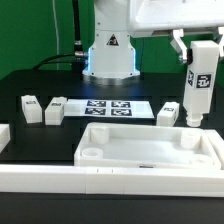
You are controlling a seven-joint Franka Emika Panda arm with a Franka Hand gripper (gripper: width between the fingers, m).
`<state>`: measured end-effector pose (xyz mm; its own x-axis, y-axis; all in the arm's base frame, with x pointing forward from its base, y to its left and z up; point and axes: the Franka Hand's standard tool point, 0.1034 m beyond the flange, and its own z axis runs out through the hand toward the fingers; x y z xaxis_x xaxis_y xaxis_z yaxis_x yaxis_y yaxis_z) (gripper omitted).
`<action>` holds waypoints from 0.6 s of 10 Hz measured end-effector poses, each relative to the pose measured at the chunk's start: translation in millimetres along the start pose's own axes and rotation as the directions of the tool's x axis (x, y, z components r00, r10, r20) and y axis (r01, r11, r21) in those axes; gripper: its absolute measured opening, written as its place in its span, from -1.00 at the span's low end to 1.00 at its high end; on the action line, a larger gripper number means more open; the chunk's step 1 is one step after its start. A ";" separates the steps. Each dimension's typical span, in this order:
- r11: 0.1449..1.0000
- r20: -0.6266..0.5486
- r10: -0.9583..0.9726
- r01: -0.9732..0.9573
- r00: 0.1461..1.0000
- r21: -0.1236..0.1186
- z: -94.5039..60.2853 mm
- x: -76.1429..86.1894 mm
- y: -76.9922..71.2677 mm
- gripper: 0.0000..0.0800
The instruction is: Assemble desk
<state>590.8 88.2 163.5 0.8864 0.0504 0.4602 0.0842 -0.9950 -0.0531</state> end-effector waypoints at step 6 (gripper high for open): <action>0.997 -0.008 -0.075 0.075 0.997 -0.004 12.5 12.2 4.8 -0.27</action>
Offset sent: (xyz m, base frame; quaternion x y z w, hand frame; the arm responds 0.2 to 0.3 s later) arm 0.0000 0.0000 0.0000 0.0000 0.0000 0.0000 1.0000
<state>607.7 85.1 157.9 0.8740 0.1247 0.4697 0.1487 -0.9888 -0.0144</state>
